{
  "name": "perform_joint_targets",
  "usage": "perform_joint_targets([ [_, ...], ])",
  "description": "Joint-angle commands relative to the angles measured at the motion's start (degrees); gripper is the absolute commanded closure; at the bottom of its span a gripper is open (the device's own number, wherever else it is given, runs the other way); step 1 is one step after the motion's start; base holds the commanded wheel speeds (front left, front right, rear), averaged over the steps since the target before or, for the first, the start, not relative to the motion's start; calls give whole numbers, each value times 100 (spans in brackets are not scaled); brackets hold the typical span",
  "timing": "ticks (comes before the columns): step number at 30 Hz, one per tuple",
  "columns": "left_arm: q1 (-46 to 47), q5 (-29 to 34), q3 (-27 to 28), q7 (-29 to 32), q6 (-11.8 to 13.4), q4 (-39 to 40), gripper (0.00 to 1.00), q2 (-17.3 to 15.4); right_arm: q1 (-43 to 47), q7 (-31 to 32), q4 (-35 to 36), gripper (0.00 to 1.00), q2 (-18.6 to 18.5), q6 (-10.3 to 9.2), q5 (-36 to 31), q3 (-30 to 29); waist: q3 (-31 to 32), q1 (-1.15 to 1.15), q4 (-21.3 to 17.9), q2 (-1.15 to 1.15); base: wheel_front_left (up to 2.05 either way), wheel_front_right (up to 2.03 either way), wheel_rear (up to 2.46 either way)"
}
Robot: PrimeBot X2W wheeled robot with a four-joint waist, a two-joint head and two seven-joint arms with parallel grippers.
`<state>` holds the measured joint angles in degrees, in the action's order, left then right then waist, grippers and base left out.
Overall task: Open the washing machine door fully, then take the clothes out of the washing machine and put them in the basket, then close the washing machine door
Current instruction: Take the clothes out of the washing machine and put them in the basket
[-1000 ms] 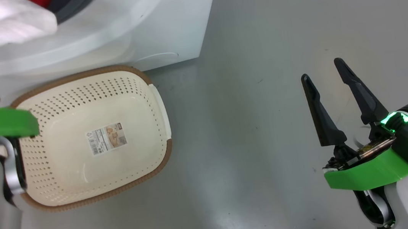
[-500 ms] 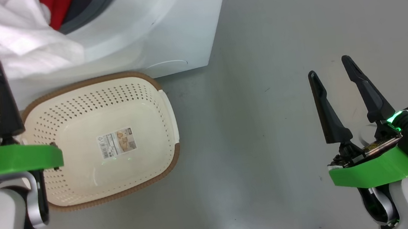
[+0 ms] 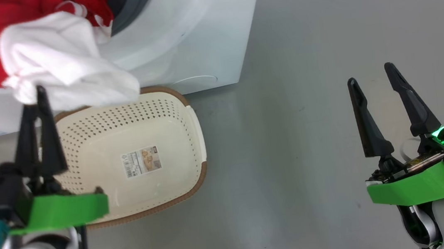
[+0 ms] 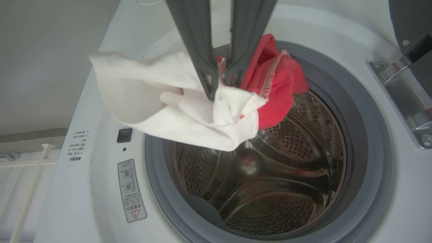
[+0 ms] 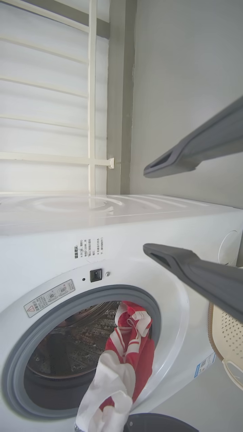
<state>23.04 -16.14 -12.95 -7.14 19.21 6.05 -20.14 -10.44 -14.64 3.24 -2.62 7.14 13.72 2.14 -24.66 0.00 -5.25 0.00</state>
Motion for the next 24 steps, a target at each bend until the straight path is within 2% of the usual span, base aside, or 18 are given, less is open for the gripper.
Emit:
perform_joint_targets([
  [1,-104,44,150,28,50,285,100,-99,113,-36,174,0,-26,35,48,76,33,0,48,0,0,0,0],
  [5,-360,6,-57,140,69,504,100,35,144,-36,203,0,-26,35,48,71,48,0,99,0,0,0,0],
  [9,-516,-121,-217,175,27,274,100,190,138,-36,221,0,-26,35,54,127,-12,0,110,0,0,0,0],
  [15,-474,-310,-303,76,-112,-475,100,341,90,-36,220,0,-26,35,52,191,-130,0,59,0,0,0,0],
  [24,125,-614,-361,-262,-500,-2284,100,620,-9,-36,210,0,-26,35,37,254,-389,0,-71,0,0,0,0],
])
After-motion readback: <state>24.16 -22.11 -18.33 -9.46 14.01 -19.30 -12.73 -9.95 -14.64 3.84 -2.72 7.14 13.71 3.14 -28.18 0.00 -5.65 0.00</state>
